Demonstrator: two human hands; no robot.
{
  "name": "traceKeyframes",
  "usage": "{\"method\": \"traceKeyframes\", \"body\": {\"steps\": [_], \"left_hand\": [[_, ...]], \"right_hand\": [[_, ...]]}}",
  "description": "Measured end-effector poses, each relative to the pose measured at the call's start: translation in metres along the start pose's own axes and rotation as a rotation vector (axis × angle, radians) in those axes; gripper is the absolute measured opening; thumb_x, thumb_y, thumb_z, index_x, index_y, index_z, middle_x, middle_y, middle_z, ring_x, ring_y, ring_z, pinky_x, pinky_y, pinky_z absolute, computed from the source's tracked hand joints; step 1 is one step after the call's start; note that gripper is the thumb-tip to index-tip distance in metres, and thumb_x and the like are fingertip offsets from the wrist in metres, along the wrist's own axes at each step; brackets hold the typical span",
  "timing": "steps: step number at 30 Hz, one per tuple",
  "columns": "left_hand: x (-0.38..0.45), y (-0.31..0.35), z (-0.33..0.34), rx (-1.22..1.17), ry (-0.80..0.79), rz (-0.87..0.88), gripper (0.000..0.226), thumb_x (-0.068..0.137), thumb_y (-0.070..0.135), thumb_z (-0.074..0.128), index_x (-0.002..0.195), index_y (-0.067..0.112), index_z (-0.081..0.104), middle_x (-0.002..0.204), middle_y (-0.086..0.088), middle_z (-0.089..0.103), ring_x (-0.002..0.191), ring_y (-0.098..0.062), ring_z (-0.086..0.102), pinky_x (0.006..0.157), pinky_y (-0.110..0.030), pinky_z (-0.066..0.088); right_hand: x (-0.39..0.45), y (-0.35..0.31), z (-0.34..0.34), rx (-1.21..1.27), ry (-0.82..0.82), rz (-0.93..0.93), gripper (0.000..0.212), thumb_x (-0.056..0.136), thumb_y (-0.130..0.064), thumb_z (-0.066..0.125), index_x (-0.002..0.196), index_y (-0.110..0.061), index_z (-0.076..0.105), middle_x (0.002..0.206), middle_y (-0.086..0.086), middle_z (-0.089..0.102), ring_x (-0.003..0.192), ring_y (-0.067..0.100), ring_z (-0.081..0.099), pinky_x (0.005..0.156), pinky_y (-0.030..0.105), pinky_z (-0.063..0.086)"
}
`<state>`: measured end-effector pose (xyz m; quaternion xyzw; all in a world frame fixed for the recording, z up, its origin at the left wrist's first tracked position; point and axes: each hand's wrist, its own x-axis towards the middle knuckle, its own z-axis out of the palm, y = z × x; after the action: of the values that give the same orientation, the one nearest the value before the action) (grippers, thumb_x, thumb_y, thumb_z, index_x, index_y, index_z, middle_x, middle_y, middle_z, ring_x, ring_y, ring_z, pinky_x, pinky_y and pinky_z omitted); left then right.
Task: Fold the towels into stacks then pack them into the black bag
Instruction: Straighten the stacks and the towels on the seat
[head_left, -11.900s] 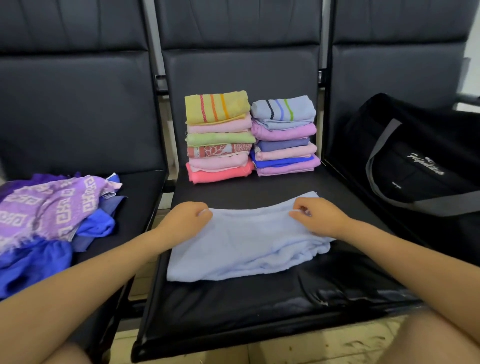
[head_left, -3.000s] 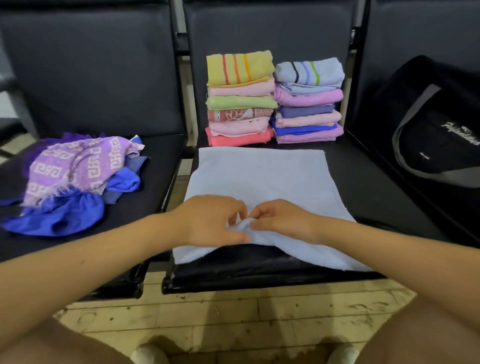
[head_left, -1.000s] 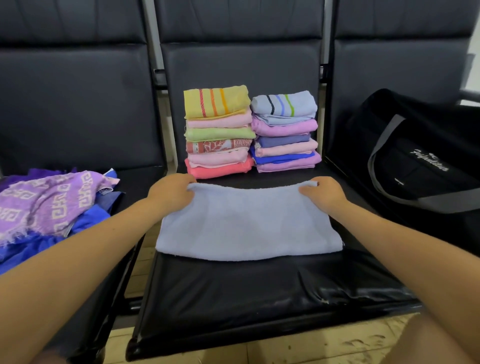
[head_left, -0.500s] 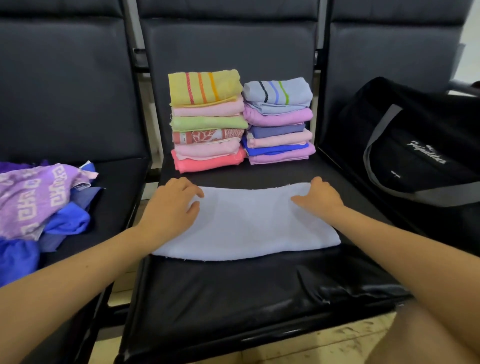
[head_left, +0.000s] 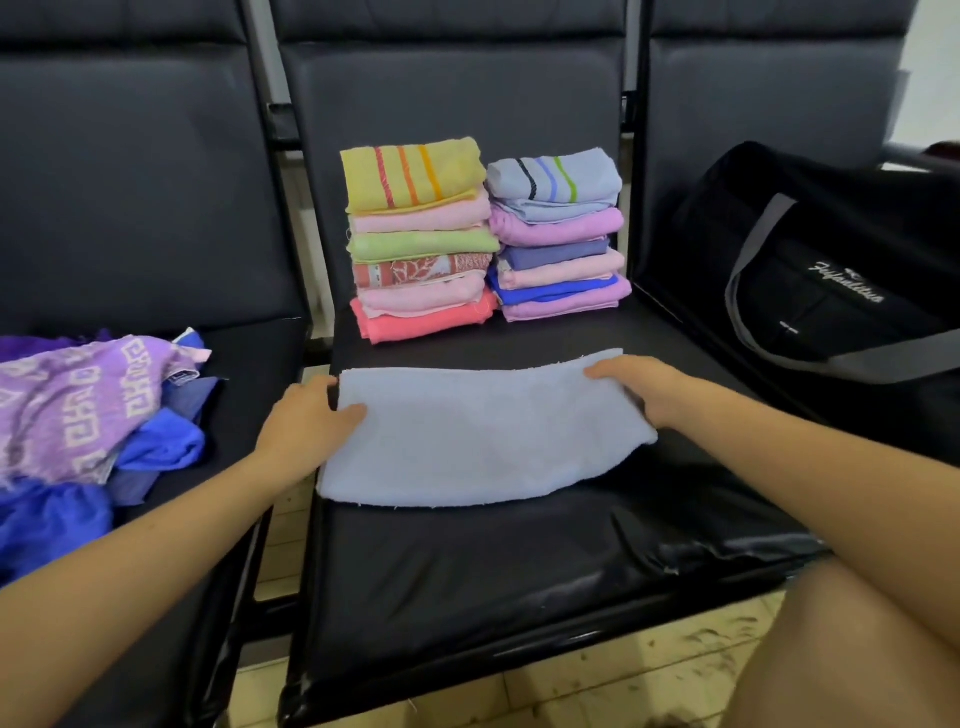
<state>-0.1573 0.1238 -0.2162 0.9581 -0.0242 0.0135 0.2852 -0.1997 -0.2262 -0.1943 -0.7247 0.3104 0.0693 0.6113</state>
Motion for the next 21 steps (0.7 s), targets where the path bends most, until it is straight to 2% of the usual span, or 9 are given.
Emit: {"method": "traceKeyframes", "body": {"steps": [3,5,7,9,11,13,15,18,21], "left_hand": [[0.000,-0.003,-0.002,-0.049,0.038,0.051,0.018,0.090,0.025,0.058,0.106,0.018,0.061,0.090,-0.002,0.058,0.083,-0.018,0.053,0.063,-0.029,0.041],[-0.003,-0.002,-0.001,-0.063,0.069,0.064,0.021,0.092,0.021,0.056,0.111,0.016,0.063,0.079,0.005,0.052,0.086,-0.017,0.051,0.066,-0.030,0.041],[-0.007,-0.002,0.000,-0.046,0.089,0.068,0.021,0.093,0.021,0.055,0.110,0.014,0.065,0.079,0.004,0.053,0.088,-0.019,0.052,0.072,-0.033,0.042],[-0.009,-0.002,0.002,0.005,0.093,0.059,0.014,0.093,0.022,0.052,0.083,0.016,0.058,0.086,-0.009,0.058,0.076,-0.023,0.054,0.064,-0.035,0.043],[-0.011,-0.001,0.006,0.067,0.089,0.039,0.025,0.094,0.024,0.048,0.072,0.012,0.050,0.092,-0.013,0.054,0.068,-0.024,0.053,0.059,-0.034,0.040],[-0.015,0.001,0.008,0.109,0.091,0.051,0.025,0.096,0.025,0.045,0.073,0.014,0.049,0.096,-0.010,0.050,0.074,-0.026,0.053,0.064,-0.036,0.043],[-0.019,0.001,0.009,0.119,0.093,0.068,0.024,0.096,0.024,0.043,0.074,0.017,0.047,0.098,-0.009,0.049,0.085,-0.027,0.053,0.071,-0.036,0.042],[-0.022,-0.002,0.010,0.093,0.084,0.066,0.026,0.096,0.026,0.042,0.071,0.022,0.046,0.095,-0.009,0.051,0.096,-0.025,0.050,0.073,-0.035,0.039],[-0.025,-0.003,0.011,0.057,0.087,0.049,0.033,0.095,0.028,0.044,0.063,0.023,0.040,0.088,-0.010,0.052,0.098,-0.025,0.047,0.072,-0.034,0.037]], "right_hand": [[-0.008,-0.018,0.022,0.013,0.044,-0.100,0.046,0.086,-0.033,0.064,0.124,-0.009,0.057,0.118,0.019,0.062,0.092,0.027,0.064,0.085,0.038,0.053],[-0.015,-0.025,0.041,-0.020,0.044,-0.183,0.037,0.092,-0.036,0.056,0.119,-0.011,0.058,0.112,0.015,0.064,0.093,0.027,0.064,0.084,0.038,0.053],[-0.025,-0.026,0.058,-0.106,-0.035,-0.303,0.022,0.088,-0.029,0.062,0.100,-0.010,0.062,0.097,0.009,0.065,0.083,0.021,0.062,0.071,0.030,0.050],[-0.034,-0.025,0.075,-0.228,-0.124,-0.391,0.018,0.086,-0.024,0.065,0.089,-0.007,0.062,0.083,0.001,0.062,0.074,0.016,0.058,0.060,0.025,0.043],[-0.040,-0.022,0.091,-0.332,-0.223,-0.409,0.024,0.087,-0.022,0.065,0.096,0.000,0.066,0.081,-0.003,0.061,0.069,0.012,0.056,0.057,0.022,0.041],[-0.046,-0.021,0.101,-0.343,-0.361,-0.347,0.024,0.089,-0.020,0.062,0.103,-0.001,0.066,0.087,0.004,0.064,0.070,0.017,0.061,0.058,0.023,0.048],[-0.045,-0.019,0.103,-0.374,-0.417,-0.340,0.022,0.093,-0.019,0.058,0.105,-0.002,0.064,0.088,0.009,0.066,0.071,0.020,0.065,0.059,0.025,0.053],[-0.032,-0.014,0.092,-0.438,-0.299,-0.436,0.014,0.092,-0.016,0.057,0.090,-0.005,0.065,0.077,0.006,0.065,0.062,0.017,0.062,0.055,0.025,0.052],[-0.011,-0.005,0.073,-0.584,-0.041,-0.510,0.020,0.087,-0.016,0.056,0.082,0.001,0.064,0.078,0.014,0.064,0.068,0.025,0.059,0.067,0.038,0.054]]}}
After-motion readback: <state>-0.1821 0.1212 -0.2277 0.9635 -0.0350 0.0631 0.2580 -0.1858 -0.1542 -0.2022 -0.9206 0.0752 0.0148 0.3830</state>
